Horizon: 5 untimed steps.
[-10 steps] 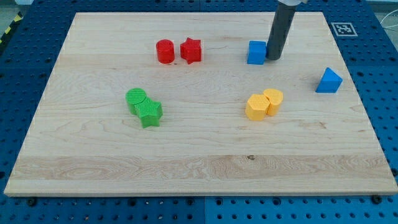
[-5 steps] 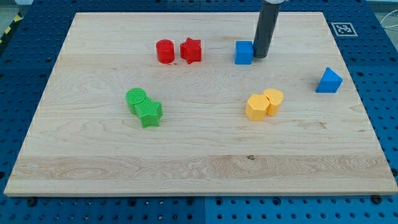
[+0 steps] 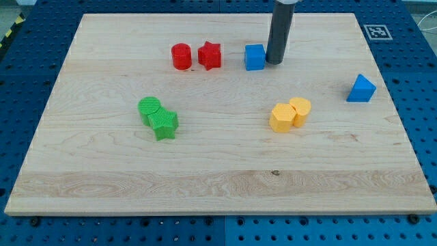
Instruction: Push the blue cube towards the red star
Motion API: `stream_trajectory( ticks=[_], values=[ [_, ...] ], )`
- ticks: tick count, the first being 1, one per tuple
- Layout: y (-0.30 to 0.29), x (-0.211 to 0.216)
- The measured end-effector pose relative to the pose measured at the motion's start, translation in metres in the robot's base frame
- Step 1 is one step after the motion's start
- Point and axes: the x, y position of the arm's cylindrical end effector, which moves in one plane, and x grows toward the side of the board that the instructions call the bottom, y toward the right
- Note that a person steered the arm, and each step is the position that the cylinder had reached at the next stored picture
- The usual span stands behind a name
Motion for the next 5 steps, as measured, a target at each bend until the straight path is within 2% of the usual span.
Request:
stream_trajectory(
  ticks=[3,4,5],
  values=[
    [-0.022,0.001],
    [-0.019,0.001],
    [0.01,0.015]
  ],
)
